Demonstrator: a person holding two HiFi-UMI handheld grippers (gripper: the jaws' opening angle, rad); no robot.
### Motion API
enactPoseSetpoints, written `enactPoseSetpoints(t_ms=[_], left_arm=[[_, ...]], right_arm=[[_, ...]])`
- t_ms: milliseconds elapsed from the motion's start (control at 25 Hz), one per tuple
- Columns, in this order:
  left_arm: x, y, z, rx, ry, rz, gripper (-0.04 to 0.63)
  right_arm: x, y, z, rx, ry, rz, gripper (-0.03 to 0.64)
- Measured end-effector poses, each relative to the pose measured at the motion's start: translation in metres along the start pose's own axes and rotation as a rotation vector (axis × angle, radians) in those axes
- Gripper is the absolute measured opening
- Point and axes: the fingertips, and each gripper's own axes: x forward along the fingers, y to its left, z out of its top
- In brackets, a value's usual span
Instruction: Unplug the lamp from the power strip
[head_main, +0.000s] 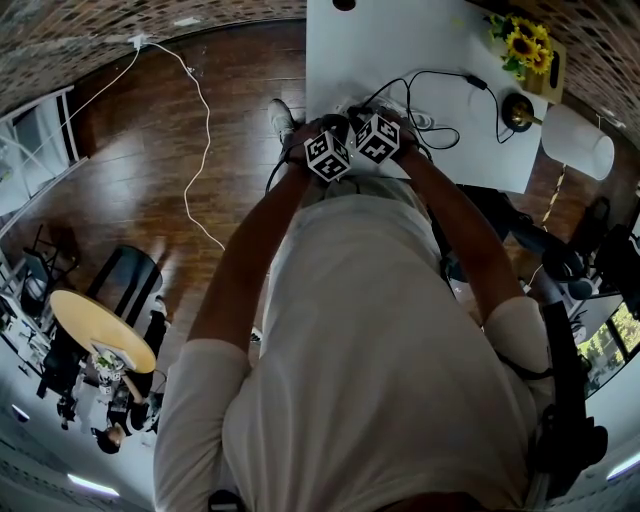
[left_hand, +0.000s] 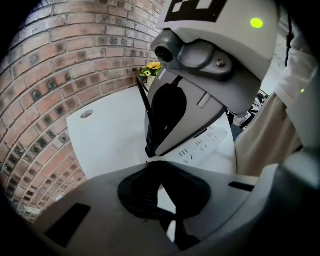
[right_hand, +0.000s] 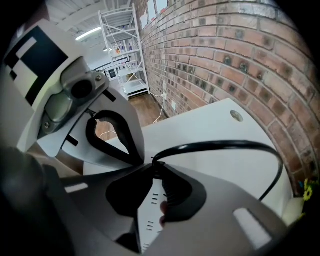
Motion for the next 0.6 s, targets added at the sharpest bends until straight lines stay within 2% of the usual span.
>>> enactPoseSetpoints(t_ms=[200,360,600], left_arm=[[0.0012,0.0024,-0.0024,-0.049,0.001,0.0,0.002],[0.0005,0.0013,-0.0049,-0.039,0.044,0.007,0.002],[0.0017,0.0022,-0.0039,-0.033,0.056,0.014,0.003]], right_arm=[[0.0006,0.0013,0.0008,-0.004,0.0,-0.024,0.052],[-0.0006,0.0024,0.0019,0.003,0.006,-0.038,0.049],[-0.0012,0.0002,0.0018,0.001,0.011,-0.037,0.048]])
